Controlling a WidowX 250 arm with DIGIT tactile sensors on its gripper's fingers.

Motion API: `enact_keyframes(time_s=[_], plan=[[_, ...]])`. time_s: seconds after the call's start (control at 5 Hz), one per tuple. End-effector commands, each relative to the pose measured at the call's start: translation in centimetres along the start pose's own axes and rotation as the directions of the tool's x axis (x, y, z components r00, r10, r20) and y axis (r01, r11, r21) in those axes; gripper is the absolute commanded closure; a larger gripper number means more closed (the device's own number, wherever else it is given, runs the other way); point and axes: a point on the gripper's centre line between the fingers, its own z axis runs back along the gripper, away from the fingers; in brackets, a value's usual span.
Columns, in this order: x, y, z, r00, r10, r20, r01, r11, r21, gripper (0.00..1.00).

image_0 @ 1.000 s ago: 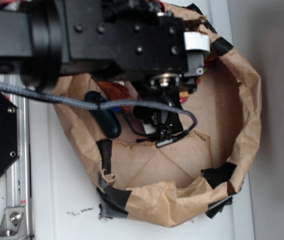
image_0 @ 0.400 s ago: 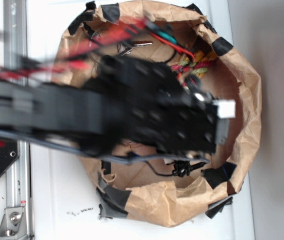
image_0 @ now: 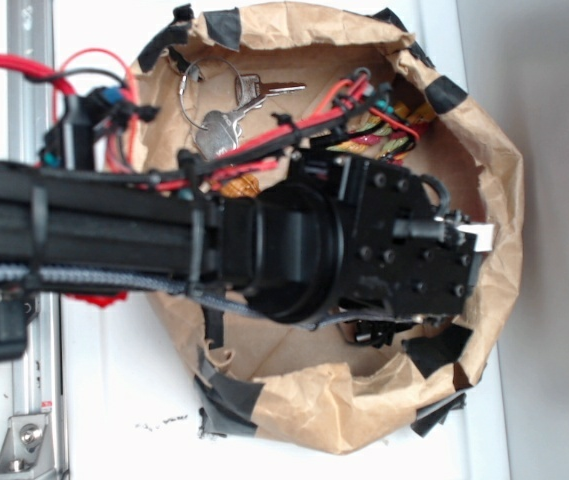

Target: Grab the black box.

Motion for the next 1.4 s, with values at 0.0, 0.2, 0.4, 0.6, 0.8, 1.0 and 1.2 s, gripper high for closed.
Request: enact_keyframes(time_s=[0.0,0.2,0.4,0.6,0.8,1.0,1.2], plan=[[-0.5,1.5,0.7,0.998,-0.023,0.055,0.024,0.999,-0.026,1.0],[-0.6,3.8,4.8,0.992,-0.04,0.121,0.047,0.997,-0.058,1.0],[-0.2,5.9,9.3,0.981,-0.023,0.19,0.052,0.988,-0.145,1.0],[0.6,5.6,11.6,0.985,-0.002,0.174,0.037,0.98,-0.198,1.0],[0.8,3.6,12.9,0.985,-0.061,0.164,0.097,0.971,-0.221,1.0],[-1.6,2.3,14.0,0.98,-0.114,0.16,0.144,0.971,-0.19,1.0],[-2.0,2.4,13.5,0.98,-0.106,0.168,0.137,0.973,-0.185,1.0]])
